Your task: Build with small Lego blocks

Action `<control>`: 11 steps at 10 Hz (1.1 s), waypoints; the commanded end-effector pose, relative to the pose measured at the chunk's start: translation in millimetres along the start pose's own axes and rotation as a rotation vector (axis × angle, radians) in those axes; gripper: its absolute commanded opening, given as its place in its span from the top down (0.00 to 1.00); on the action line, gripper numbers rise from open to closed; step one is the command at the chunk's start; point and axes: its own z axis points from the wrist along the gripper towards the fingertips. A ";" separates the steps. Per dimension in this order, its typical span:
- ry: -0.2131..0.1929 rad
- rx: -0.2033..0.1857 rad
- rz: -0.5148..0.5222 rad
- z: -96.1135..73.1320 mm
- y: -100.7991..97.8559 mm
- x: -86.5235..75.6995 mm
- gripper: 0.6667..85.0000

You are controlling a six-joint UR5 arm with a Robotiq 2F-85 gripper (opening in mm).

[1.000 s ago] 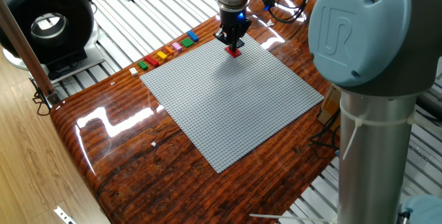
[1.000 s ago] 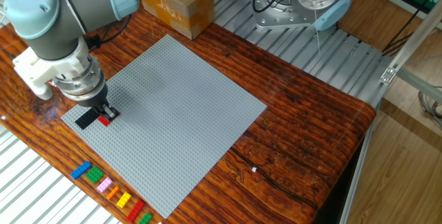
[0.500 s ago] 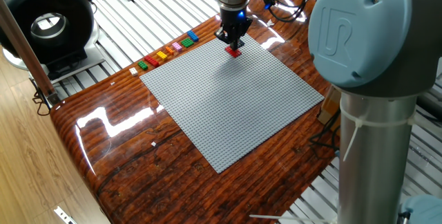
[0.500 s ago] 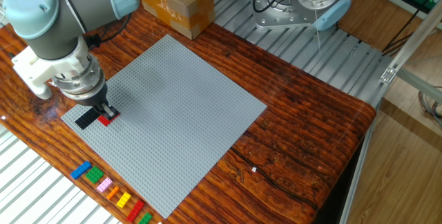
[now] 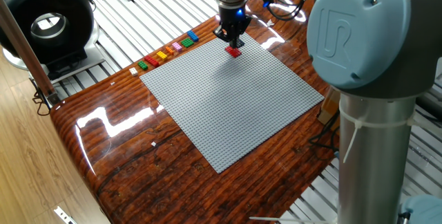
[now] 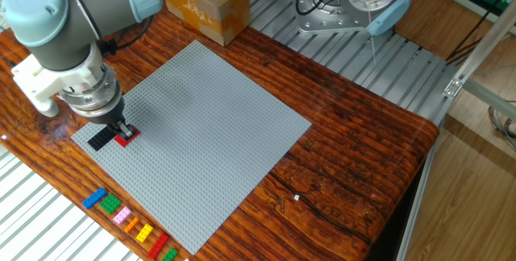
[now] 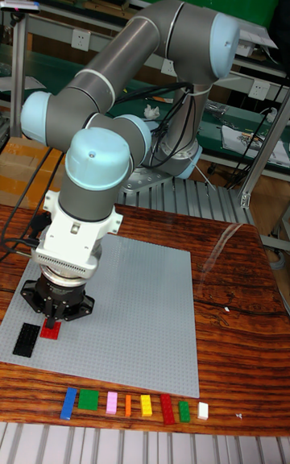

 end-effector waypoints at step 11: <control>-0.040 -0.027 -0.023 7.1 0.0 -14.0 1.00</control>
